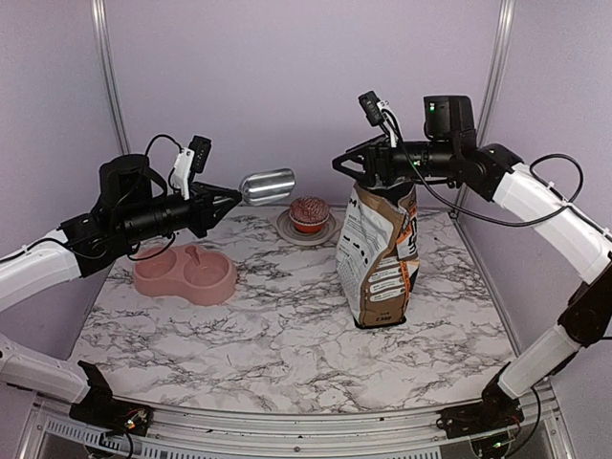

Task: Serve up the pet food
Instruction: Pass from the right arm to the left

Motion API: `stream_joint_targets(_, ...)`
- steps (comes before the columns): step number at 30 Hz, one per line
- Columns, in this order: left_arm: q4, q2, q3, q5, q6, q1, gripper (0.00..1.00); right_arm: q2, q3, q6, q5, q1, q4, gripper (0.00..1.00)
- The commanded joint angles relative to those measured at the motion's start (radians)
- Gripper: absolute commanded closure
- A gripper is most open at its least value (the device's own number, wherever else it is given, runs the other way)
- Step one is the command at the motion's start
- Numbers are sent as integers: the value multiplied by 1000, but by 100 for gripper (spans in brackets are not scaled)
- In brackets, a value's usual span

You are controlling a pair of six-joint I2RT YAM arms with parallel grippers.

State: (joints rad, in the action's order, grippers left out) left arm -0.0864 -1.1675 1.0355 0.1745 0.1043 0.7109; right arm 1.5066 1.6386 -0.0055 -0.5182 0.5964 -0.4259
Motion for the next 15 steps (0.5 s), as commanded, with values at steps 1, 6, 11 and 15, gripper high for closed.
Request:
stream_joint_targets(1,60,33,15,-74,-32,-20,100,-43,77,-56,184,-14,-95,33)
stream_joint_targets(6,115,39,44,-102,-51,-24,100,-79,83,-55,322,-24,-115,20)
stream_joint_targets(11,175,39,70,-107,-84,-58,100,-83,116,-26,478,-35,-155,12)
stream_joint_targets(15,196,51,64,-126,-104,-58,100,-59,183,35,541,-89,-245,10)
